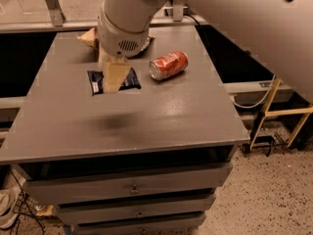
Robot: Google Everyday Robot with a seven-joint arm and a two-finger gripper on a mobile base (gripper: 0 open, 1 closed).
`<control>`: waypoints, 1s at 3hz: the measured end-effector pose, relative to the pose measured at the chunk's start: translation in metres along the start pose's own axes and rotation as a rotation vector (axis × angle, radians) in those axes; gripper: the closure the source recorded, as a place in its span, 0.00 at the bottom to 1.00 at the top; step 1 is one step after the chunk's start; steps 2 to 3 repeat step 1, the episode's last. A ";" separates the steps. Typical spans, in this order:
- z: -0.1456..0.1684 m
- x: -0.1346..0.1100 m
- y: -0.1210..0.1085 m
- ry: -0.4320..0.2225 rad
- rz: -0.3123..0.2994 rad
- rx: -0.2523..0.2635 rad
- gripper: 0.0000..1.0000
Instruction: Pick rxbar blueberry
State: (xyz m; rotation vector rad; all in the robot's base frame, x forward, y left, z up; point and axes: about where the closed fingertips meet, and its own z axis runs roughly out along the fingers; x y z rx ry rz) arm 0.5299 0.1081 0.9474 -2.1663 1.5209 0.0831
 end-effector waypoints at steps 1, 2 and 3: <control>-0.037 -0.009 -0.019 -0.005 -0.069 0.063 1.00; -0.037 -0.009 -0.019 -0.005 -0.069 0.063 1.00; -0.037 -0.009 -0.019 -0.005 -0.069 0.063 1.00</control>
Offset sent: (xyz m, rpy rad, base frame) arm 0.0000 0.0000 0.0000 0.0000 0.0000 0.0000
